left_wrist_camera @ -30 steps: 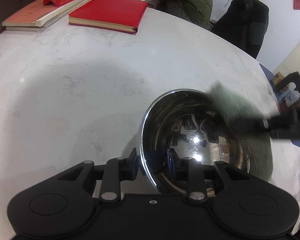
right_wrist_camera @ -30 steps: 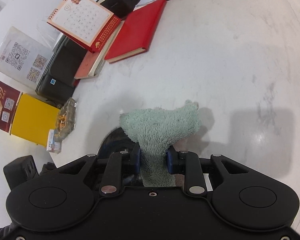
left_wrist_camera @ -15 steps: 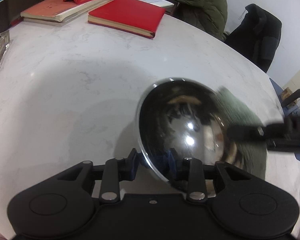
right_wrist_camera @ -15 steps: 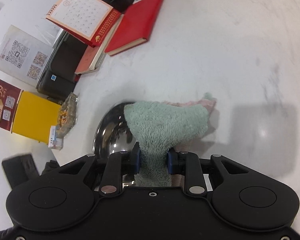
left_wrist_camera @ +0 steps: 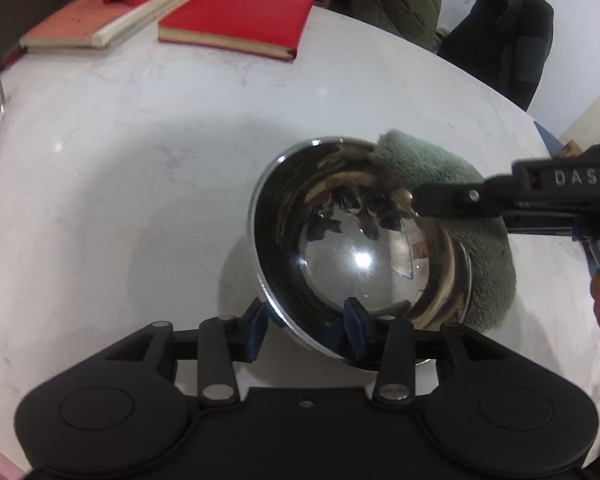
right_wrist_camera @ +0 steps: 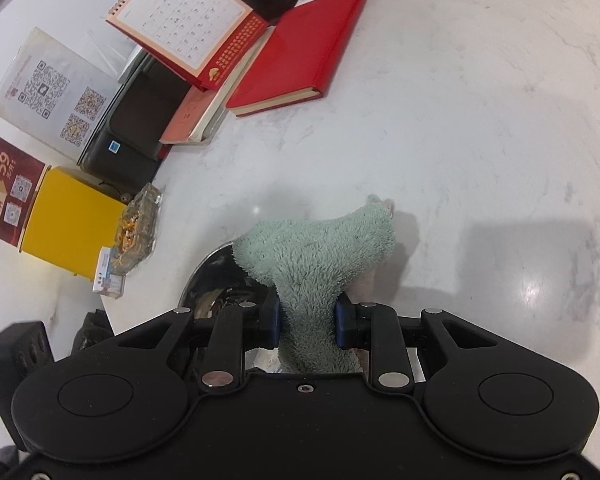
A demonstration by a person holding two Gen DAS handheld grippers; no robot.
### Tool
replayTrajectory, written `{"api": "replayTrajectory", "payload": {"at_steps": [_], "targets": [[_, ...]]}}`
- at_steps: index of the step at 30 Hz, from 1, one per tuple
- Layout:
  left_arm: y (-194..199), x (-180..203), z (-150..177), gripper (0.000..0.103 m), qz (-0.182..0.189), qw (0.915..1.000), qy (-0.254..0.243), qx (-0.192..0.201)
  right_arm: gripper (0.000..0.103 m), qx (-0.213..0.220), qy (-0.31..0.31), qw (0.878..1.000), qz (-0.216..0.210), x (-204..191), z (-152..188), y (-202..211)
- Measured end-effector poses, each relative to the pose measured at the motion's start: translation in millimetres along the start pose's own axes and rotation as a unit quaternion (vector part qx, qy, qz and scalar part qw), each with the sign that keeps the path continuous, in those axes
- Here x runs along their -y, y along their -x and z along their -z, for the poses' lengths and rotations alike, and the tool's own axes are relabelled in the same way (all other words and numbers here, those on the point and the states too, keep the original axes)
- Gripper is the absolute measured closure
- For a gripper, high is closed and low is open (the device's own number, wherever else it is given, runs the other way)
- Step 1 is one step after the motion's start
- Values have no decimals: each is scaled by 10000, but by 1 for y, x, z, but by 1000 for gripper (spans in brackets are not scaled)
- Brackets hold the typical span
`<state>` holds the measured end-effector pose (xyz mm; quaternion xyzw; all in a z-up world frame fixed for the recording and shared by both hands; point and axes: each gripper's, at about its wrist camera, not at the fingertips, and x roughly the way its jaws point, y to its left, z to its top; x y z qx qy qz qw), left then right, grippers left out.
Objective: Clean bowl
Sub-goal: 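Tilt the bowl with the left gripper while the right wipes its outer wall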
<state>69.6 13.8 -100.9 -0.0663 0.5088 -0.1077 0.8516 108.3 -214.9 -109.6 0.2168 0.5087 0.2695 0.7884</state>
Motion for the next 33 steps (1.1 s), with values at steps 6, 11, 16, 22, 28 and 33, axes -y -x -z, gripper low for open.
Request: {"api": "replayTrajectory", "payload": {"at_steps": [6, 11, 16, 22, 28, 33], "targets": [[-5, 0, -1, 70, -40, 9999, -100, -69, 79, -2, -5, 10000, -17, -1, 1, 0], [0, 2, 6, 70, 29, 9999, 18, -161, 79, -1, 176, 9998, -37, -6, -12, -4], [-5, -1, 2, 70, 9, 9998, 96, -164, 79, 20, 231, 9997, -11, -9, -12, -2], [-6, 1, 5, 71, -72, 9993, 355, -14, 79, 115, 119, 9999, -15, -7, -11, 0], [-8, -2, 3, 73, -38, 9982, 600, 20, 79, 58, -171, 9998, 131, 3, 21, 12], [-8, -2, 0, 73, -8, 9988, 487, -27, 79, 92, -83, 9998, 149, 0, 17, 19]]}}
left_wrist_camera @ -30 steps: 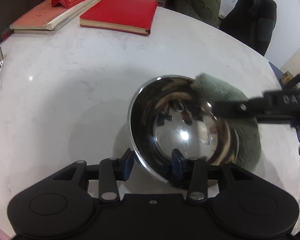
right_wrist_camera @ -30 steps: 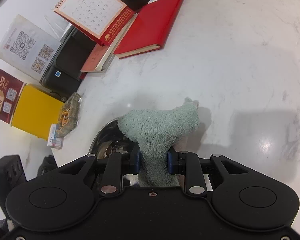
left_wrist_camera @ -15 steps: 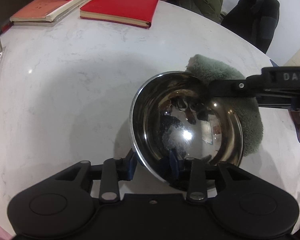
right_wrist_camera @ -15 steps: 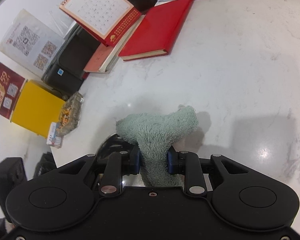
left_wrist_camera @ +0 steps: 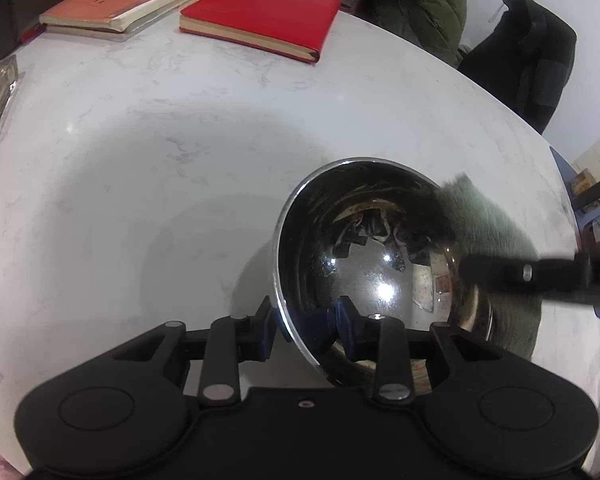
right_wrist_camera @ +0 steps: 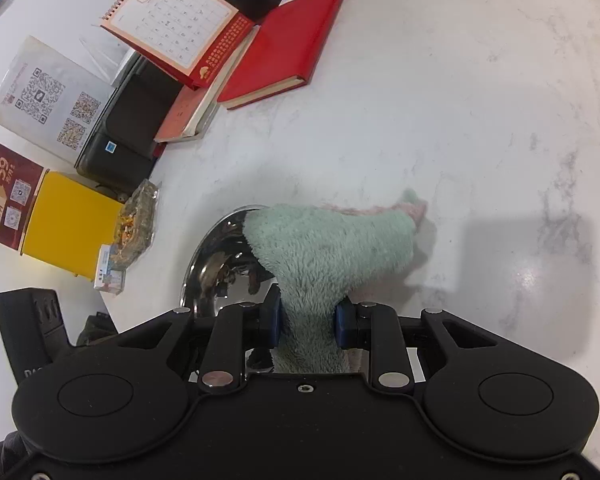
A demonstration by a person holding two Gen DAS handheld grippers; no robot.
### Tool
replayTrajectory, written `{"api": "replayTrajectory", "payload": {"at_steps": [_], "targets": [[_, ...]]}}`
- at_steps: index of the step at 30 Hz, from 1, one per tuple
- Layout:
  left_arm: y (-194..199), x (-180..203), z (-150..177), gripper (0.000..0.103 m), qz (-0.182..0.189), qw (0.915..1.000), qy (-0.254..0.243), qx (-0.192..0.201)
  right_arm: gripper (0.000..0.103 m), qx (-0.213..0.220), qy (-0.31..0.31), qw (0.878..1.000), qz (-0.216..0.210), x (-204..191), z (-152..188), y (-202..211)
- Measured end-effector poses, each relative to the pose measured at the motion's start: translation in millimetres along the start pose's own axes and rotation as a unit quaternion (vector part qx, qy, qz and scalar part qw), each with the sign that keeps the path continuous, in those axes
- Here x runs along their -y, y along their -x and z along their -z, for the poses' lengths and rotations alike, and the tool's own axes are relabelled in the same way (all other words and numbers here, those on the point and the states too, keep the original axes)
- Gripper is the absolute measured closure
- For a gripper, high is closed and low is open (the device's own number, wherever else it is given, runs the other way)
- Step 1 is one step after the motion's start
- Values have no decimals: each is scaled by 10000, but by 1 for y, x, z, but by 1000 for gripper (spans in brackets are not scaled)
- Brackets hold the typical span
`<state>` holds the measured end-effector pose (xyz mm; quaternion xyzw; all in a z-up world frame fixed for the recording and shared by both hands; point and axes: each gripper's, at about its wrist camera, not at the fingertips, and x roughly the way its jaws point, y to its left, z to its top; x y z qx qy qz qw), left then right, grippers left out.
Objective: Clean bowl
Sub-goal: 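Tilt the bowl with the left gripper while the right wipes its outer wall, then rub the green cloth along the bowl's outer wall with the right gripper while the left holds the rim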
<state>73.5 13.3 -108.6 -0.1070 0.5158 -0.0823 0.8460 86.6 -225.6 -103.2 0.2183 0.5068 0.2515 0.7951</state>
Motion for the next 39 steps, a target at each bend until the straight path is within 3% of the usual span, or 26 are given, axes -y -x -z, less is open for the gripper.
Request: {"api": "replayTrajectory", "payload": {"at_steps": [6, 10, 14, 22, 31, 39], "targets": [[-1, 2, -1, 73, -52, 10000, -32, -45, 79, 136, 130, 9996, -206, -10, -33, -18], [-2, 3, -1, 73, -20, 10000, -5, -21, 79, 111, 52, 9999, -100, -5, -22, -12], [-4, 3, -1, 73, -1, 10000, 11, -6, 79, -222, -114, 9997, -24, 6, 2, -3], [-4, 4, -2, 73, -40, 10000, -41, -28, 79, 1, -15, 9997, -243, -4, -29, -13], [-4, 4, -1, 71, 3, 9999, -90, 86, 79, -117, -757, 9968, -240, 17, 25, 2], [5, -5, -18, 75, 142, 9993, -64, 347, 79, 69, -841, 9961, -255, 16, 32, 3]]}}
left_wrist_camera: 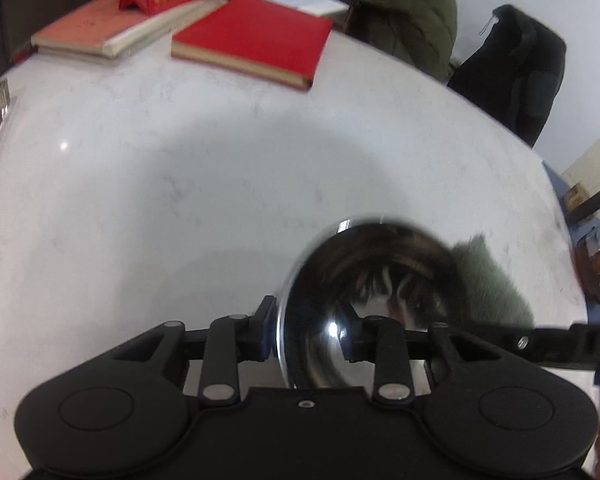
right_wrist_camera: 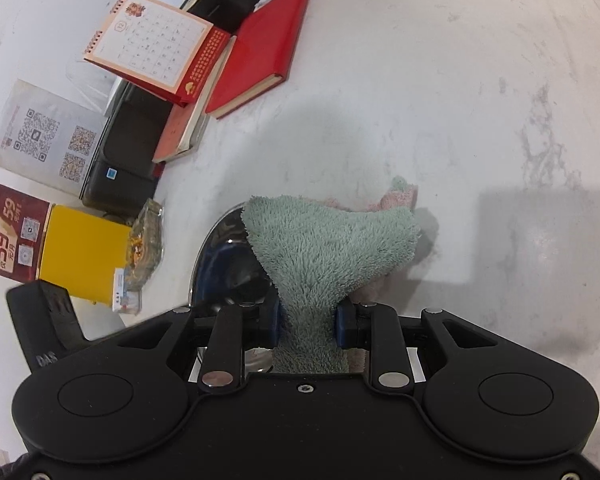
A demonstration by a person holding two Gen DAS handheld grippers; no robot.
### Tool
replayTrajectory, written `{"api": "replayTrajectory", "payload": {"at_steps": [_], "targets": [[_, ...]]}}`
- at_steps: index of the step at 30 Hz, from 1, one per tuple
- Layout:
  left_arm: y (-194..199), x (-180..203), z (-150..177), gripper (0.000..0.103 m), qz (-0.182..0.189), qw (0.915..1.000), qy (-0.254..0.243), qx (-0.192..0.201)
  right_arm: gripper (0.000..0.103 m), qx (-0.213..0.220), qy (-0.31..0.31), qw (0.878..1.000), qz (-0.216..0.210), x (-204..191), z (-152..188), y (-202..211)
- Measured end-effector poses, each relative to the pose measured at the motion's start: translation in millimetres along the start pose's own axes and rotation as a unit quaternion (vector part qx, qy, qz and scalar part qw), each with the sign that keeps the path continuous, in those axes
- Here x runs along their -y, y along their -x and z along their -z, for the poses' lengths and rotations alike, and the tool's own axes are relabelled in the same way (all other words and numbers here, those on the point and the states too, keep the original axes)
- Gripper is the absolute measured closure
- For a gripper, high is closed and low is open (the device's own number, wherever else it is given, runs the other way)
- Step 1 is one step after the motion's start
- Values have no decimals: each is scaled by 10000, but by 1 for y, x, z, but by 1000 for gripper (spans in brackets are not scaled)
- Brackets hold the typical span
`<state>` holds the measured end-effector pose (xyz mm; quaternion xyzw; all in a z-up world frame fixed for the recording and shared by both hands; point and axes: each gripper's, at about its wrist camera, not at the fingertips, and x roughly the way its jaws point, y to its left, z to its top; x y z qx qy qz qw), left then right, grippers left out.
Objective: Clean bowl
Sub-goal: 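Rub the green cloth along the bowl's outer wall with the right gripper while the left holds the rim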
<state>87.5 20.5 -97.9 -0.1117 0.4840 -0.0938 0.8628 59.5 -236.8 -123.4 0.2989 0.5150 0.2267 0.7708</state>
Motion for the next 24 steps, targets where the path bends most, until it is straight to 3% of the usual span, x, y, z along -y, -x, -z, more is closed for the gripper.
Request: {"api": "replayTrajectory", "payload": {"at_steps": [2, 5, 8, 12, 17, 24], "targets": [[1, -1, -2, 77, 15, 10000, 29, 16, 79, -2, 54, 10000, 13, -1, -1, -1], [4, -11, 5, 89, 13, 9995, 310, 61, 79, -29, 240, 9997, 75, -5, -8, -5], [9, -16, 17, 91, 4, 9989, 473, -38, 79, -93, 509, 9986, 124, -9, -21, -12], [16, -5, 29, 81, -56, 9995, 144, -273, 79, -287, 919, 9953, 49, -20, -43, -30], [19, -7, 18, 79, -208, 9993, -54, -300, 78, -467, 1384, 9892, 130, -36, -50, -40], [-6, -17, 5, 75, -44, 9988, -31, -479, 78, -445, 1398, 9891, 90, -38, -50, -36]]}}
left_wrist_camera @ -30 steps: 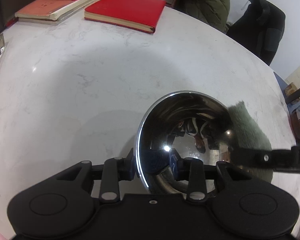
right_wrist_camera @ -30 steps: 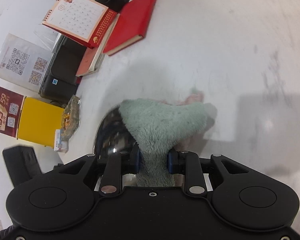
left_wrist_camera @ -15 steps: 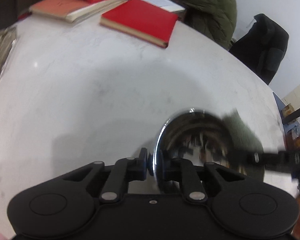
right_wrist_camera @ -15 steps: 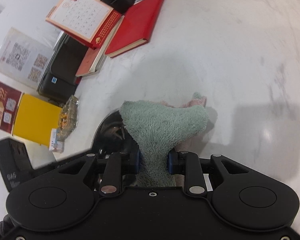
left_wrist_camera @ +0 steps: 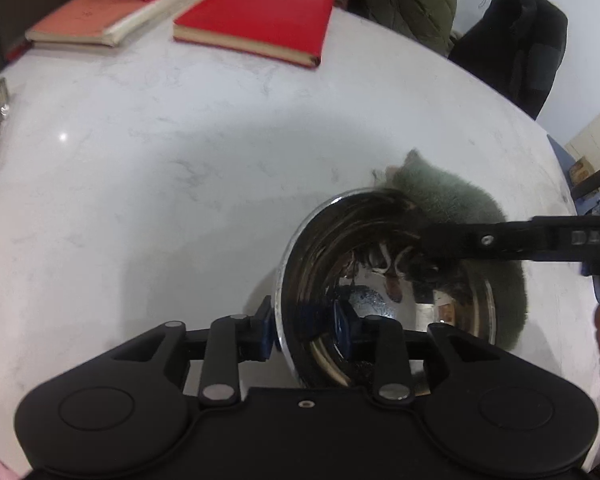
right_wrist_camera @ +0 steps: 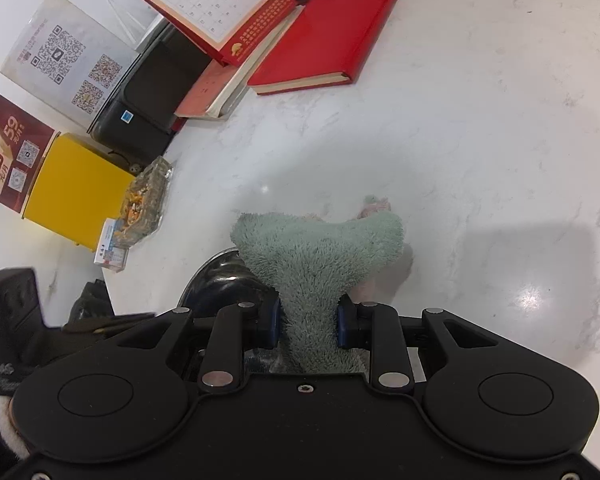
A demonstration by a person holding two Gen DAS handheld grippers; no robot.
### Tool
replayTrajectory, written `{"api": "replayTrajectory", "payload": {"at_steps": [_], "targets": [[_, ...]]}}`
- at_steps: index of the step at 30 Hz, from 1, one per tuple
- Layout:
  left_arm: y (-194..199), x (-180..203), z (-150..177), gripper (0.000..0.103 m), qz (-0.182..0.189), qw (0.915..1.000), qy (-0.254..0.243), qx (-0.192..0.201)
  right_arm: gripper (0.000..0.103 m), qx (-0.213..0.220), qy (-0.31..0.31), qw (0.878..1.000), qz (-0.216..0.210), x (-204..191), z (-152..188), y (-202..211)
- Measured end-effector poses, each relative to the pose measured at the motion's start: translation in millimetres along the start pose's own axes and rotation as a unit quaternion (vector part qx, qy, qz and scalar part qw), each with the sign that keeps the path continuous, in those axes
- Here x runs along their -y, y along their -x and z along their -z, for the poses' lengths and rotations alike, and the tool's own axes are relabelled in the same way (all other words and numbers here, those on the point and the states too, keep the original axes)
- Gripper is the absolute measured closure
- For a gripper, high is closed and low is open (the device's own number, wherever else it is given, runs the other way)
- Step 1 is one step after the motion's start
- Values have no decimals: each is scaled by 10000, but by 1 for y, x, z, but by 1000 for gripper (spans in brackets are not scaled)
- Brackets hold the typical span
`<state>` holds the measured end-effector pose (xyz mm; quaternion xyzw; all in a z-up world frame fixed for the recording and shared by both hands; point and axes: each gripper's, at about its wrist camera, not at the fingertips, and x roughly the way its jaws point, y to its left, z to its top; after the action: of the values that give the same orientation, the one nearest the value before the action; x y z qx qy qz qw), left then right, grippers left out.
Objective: Clean bowl
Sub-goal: 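Rub the green cloth along the bowl's outer wall with the right gripper while the left holds the rim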
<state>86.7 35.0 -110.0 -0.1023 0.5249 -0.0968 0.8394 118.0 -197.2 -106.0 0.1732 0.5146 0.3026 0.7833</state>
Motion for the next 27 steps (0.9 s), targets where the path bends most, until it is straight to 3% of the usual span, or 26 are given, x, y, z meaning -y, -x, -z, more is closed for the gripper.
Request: {"api": "replayTrajectory", "payload": {"at_steps": [7, 12, 17, 22, 27], "targets": [[3, 4, 11, 76, -86, 9987, 465, 205, 76, 456, -344, 9983, -69, 4, 7, 29], [2, 14, 12, 75, -164, 9976, 629, 238, 77, 569, -468, 9972, -84, 3, 0, 18], [1, 16, 13, 75, -198, 9964, 749, 337, 77, 583, -739, 9956, -51, 11, 13, 21], [0, 17, 14, 75, -202, 9966, 698, 392, 77, 238, -1207, 9923, -116, 24, 50, 26], [0, 18, 13, 75, -201, 9975, 576, 346, 77, 432, -944, 9946, 8, 17, 28, 25]]}}
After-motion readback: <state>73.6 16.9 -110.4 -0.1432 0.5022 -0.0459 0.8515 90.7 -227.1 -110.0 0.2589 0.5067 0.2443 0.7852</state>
